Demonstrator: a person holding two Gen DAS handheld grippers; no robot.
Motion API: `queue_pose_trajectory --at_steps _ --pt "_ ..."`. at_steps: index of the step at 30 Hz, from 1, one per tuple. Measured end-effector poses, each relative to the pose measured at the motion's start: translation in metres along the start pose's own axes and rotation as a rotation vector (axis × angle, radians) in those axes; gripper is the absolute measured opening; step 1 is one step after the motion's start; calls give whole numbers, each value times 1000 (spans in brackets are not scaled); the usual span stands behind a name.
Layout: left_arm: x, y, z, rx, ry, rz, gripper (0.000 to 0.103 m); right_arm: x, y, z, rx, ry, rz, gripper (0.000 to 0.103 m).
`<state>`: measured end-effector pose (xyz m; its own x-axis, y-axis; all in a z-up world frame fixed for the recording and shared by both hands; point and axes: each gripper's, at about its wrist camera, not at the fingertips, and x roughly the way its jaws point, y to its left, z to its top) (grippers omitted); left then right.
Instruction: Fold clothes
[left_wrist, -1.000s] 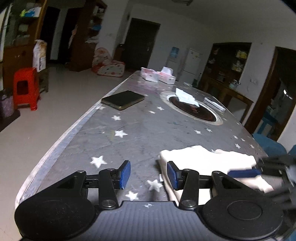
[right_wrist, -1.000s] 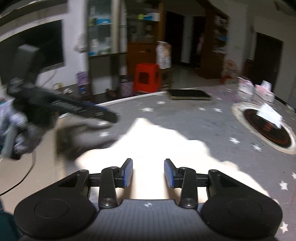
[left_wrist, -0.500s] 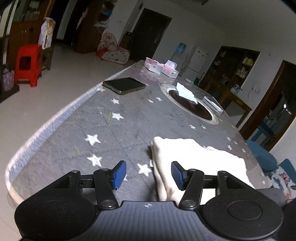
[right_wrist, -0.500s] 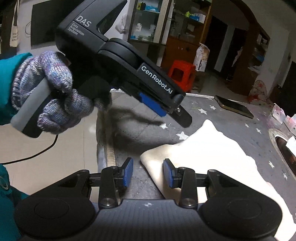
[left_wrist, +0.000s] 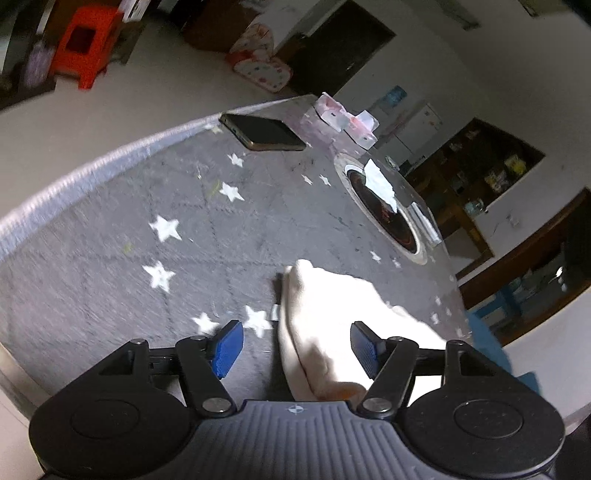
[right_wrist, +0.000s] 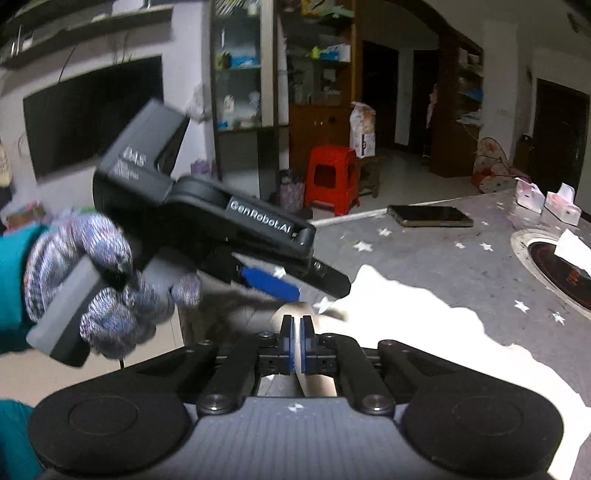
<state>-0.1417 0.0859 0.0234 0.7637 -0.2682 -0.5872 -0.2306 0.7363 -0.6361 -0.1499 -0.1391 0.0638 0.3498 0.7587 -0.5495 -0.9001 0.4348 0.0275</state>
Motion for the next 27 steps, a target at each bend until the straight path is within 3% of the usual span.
queue_pose_trajectory --at_steps 7,12,14,17,19,24,27 --pt "19 1 4 -128 59 -37 67 -13 -6 1 28 -35 -1 2" --pt "28 -3 7 -146 72 -52 66 -16 -9 2 38 -48 5 1" --pt "32 -2 7 -149 77 -57 60 -16 -9 2 40 -49 8 1" --pt "37 1 6 -162 85 -60 31 -14 -8 0 43 -45 12 1" --pt "40 6 4 -171 90 -60 19 -12 -7 -2 39 -37 17 2" --pt "39 4 1 -126 82 -55 17 -16 -16 -10 74 -39 -29 6" --pt "39 2 1 -107 78 -50 17 -24 -34 -20 122 -30 -110 7"
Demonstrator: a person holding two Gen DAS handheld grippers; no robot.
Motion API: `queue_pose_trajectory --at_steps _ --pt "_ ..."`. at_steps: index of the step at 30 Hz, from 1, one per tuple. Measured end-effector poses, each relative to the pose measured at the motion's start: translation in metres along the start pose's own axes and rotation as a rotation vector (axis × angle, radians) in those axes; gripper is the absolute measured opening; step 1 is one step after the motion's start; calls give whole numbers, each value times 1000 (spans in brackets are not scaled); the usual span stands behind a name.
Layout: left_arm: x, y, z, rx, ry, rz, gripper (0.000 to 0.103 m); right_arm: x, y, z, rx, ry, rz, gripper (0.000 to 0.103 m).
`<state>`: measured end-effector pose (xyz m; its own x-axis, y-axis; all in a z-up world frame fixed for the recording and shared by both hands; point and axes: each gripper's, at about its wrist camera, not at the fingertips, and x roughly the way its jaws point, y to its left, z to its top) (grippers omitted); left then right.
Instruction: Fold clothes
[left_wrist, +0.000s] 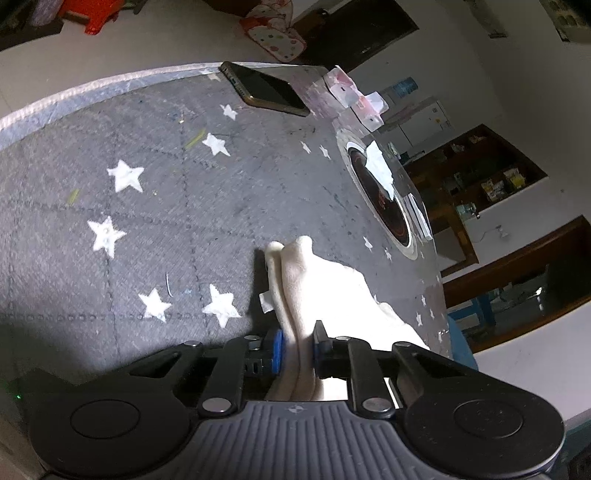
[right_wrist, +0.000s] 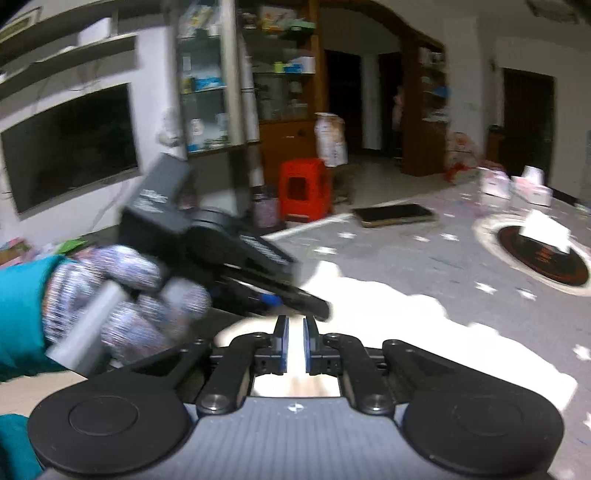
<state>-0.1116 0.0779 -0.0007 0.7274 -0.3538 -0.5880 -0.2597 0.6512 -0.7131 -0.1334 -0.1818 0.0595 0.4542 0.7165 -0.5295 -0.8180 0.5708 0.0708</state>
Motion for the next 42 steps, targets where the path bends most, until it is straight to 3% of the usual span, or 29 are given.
queue_pose_trajectory --at_steps 2,5,11,18,23,27,28,36,42 --pt "0 -1 0 12 -2 4 17 -4 -16 -6 42 11 -62 11" --pt "0 -3 0 31 -6 10 17 -13 -48 -18 114 26 -177 27" --pt "2 -8 1 72 -12 25 17 -28 -107 -42 280 37 -357 35" --pt "4 -11 3 109 -11 41 17 -31 -146 -62 437 31 -343 38" --pt "5 -15 3 148 -17 51 17 -26 -148 -63 480 8 -324 35" --pt "4 -21 4 185 -25 55 16 -26 -144 -60 493 -9 -304 13" --pt "4 -23 4 198 -28 53 16 -28 -142 -59 491 -17 -305 11" --pt "7 -59 9 303 -41 10 14 -57 -137 -51 491 -115 -340 10" --pt "32 -102 4 386 -1 -41 14 -87 -148 -51 479 -152 -425 10"
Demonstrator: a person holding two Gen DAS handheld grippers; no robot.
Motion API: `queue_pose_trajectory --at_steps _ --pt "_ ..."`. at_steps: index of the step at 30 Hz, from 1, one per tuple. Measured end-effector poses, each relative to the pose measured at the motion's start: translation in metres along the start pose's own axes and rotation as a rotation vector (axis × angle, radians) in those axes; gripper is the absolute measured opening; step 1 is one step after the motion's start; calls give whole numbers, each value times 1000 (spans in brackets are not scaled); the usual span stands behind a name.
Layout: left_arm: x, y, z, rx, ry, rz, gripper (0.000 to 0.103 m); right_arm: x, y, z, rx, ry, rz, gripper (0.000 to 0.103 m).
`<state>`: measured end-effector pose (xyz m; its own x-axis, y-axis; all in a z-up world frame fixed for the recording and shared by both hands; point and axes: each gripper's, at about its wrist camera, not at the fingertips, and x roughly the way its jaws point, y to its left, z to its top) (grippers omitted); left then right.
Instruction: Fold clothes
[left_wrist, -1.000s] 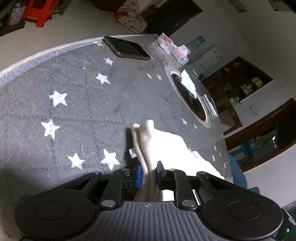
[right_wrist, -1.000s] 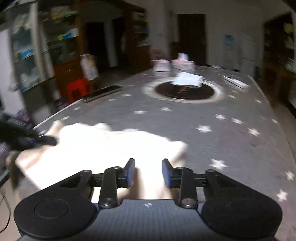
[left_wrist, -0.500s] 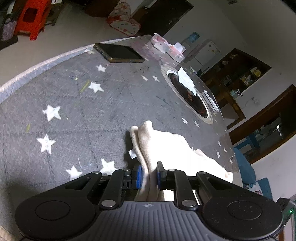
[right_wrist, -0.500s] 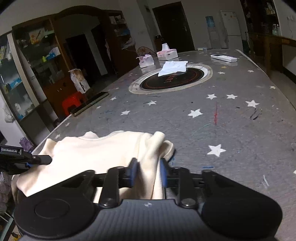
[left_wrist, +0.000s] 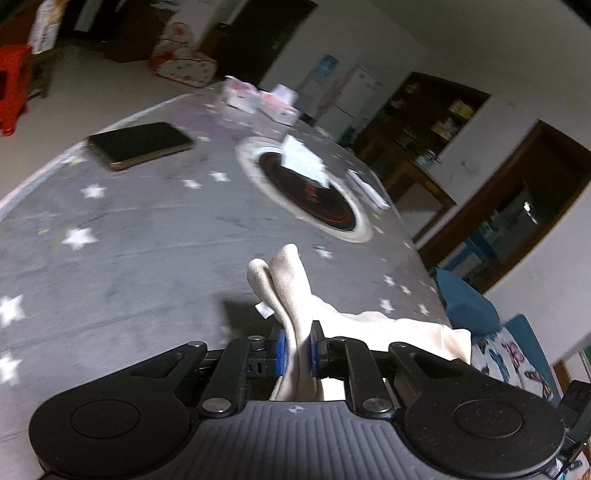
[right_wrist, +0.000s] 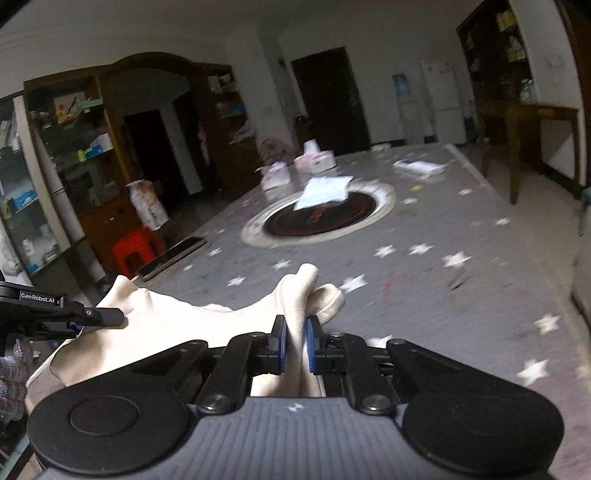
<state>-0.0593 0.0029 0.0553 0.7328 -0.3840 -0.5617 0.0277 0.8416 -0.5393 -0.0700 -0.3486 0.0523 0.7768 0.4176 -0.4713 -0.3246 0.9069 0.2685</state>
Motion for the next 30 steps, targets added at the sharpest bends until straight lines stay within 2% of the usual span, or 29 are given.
queue_pose_trajectory --at_steps 11,20,30 --pt "69 -75 8 99 68 -109 13 -36 -61 15 5 -56 -204 9" --pt "113 -114 3 174 113 -160 14 -41 -98 16 24 -63 -311 9" --pt "140 -126 -8 223 166 -135 14 -30 -131 6 66 -24 -363 9"
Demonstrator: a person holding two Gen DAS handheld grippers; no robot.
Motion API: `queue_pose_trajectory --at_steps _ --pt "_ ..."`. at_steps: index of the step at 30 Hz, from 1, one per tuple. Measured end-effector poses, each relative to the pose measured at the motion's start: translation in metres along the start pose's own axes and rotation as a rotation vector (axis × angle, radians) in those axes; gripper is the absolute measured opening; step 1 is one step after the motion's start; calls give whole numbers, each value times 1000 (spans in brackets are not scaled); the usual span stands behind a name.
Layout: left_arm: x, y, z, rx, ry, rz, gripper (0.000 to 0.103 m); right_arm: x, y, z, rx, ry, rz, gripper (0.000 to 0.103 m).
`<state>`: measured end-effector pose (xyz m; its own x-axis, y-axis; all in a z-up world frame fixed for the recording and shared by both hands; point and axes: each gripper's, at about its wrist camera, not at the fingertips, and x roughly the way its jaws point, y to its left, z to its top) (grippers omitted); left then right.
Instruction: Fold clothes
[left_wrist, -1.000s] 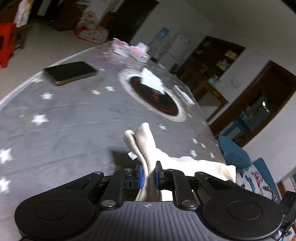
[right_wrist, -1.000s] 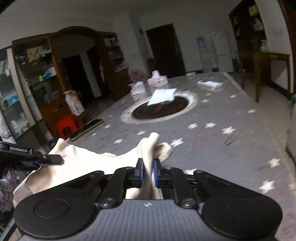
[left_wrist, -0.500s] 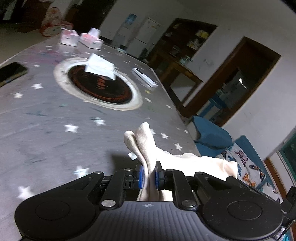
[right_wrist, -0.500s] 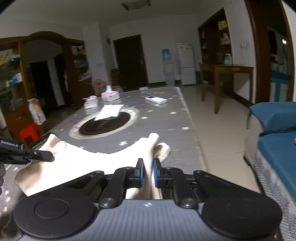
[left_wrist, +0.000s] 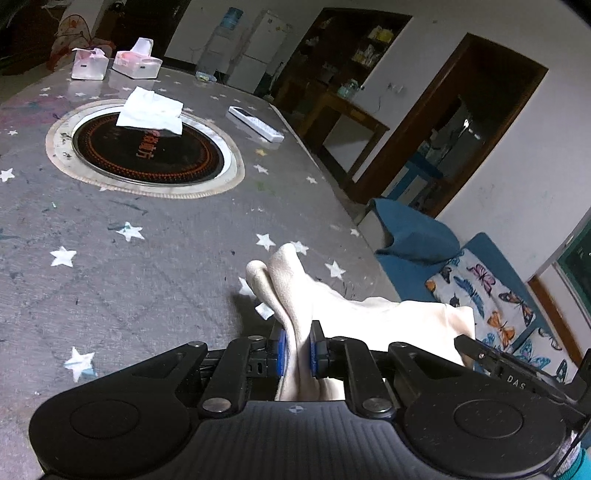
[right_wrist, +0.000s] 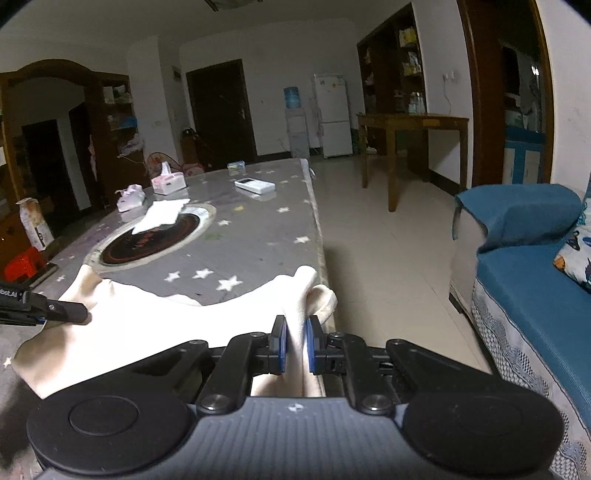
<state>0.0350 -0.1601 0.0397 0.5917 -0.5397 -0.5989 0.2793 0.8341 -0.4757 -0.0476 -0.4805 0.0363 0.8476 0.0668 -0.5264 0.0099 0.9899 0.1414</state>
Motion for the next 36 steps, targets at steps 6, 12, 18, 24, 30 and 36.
queue_pose_trajectory --at_steps 6,12,18,24,30,36 --pt "9 7 -5 6 31 38 14 11 -10 -7 10 27 -28 10" --pt "14 11 -7 -1 52 59 19 13 -19 -8 12 38 -56 10" --pt "14 12 -5 5 52 76 23 14 -4 3 -23 18 -16 11" --pt "13 14 -2 20 41 111 29 33 22 6 -79 46 47 12" --pt "13 23 2 17 34 139 34 54 31 3 -97 77 55 22" --pt "15 23 7 26 23 155 37 57 29 7 -91 77 52 26"
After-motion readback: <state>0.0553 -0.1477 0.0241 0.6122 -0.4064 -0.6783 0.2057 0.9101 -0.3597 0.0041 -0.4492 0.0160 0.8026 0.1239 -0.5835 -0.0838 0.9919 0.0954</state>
